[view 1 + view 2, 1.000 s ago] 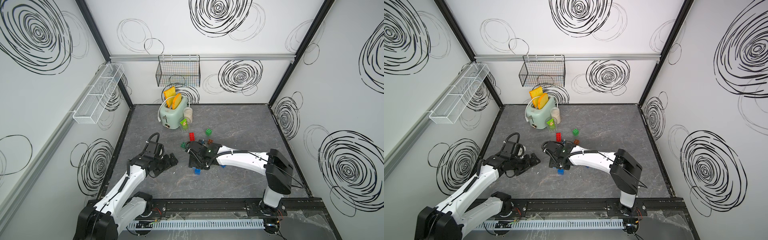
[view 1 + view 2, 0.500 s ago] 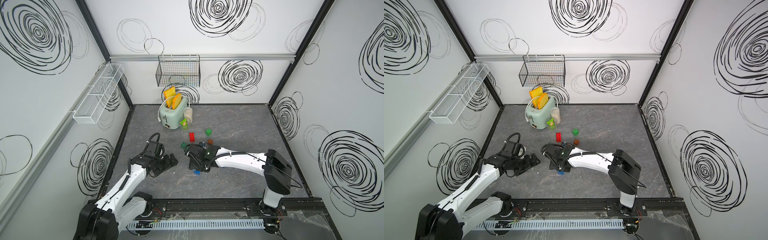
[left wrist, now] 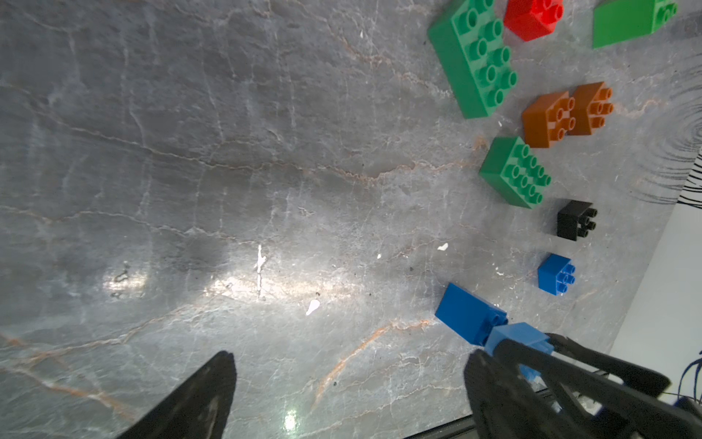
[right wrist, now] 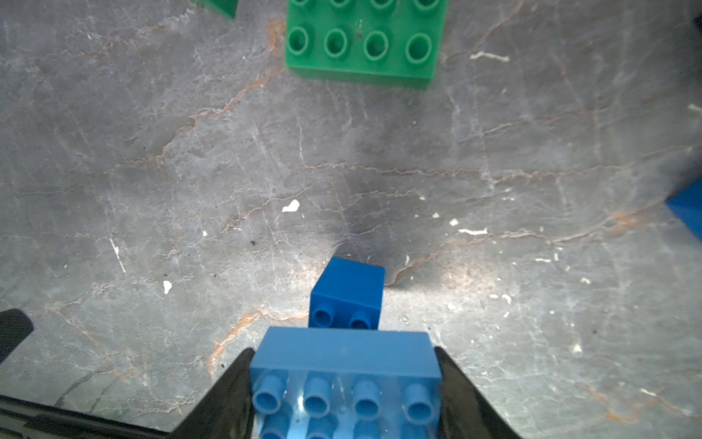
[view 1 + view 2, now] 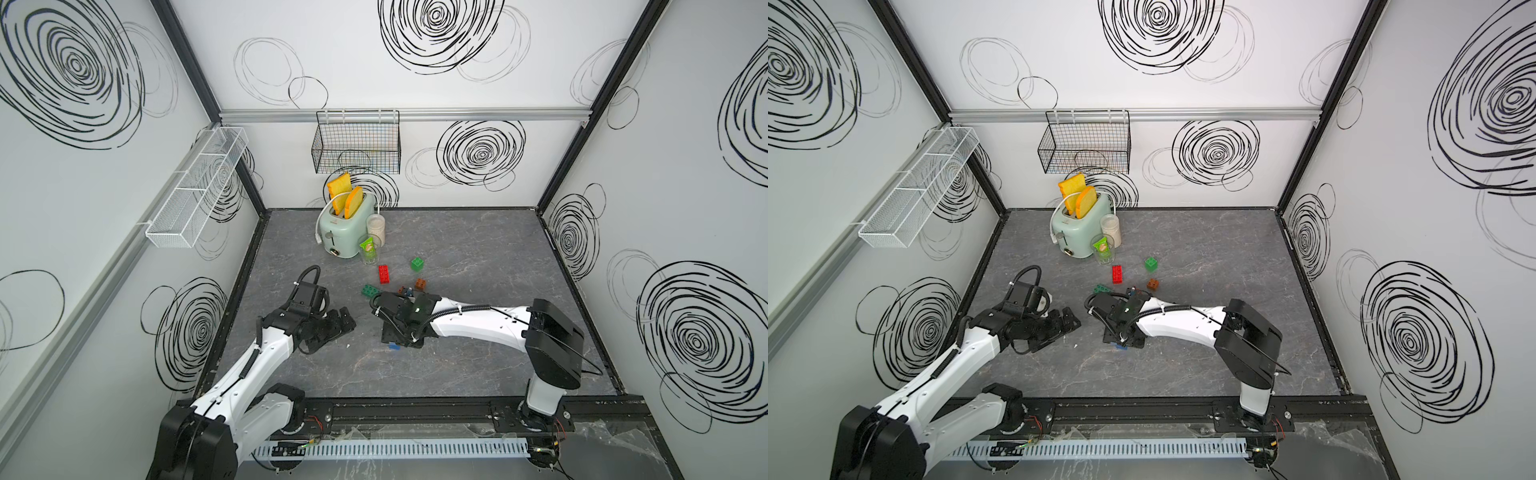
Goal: Assemble the letter f with lego
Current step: Assemble the lego brick with the lego brick.
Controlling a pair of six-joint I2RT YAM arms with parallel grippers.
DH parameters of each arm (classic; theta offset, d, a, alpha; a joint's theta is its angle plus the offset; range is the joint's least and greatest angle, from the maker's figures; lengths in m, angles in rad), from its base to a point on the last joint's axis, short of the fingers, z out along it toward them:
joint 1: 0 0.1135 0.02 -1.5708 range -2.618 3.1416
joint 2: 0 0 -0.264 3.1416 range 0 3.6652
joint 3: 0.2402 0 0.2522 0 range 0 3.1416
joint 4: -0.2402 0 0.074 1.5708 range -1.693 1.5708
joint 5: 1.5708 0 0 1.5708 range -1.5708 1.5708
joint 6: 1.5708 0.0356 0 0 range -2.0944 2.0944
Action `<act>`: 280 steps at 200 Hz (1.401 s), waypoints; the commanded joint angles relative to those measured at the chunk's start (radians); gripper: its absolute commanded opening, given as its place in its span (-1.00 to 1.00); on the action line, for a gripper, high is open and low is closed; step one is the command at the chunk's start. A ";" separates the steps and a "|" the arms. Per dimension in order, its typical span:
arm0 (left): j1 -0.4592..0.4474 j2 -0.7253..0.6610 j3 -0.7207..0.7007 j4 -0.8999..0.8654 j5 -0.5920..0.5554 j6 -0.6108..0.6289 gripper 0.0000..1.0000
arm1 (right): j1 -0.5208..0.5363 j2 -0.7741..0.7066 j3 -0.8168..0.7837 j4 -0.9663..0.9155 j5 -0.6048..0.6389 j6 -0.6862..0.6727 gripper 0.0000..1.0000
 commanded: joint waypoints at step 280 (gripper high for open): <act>-0.017 0.007 0.023 0.002 -0.030 0.007 0.96 | 0.025 0.109 0.095 -0.097 0.010 0.117 0.20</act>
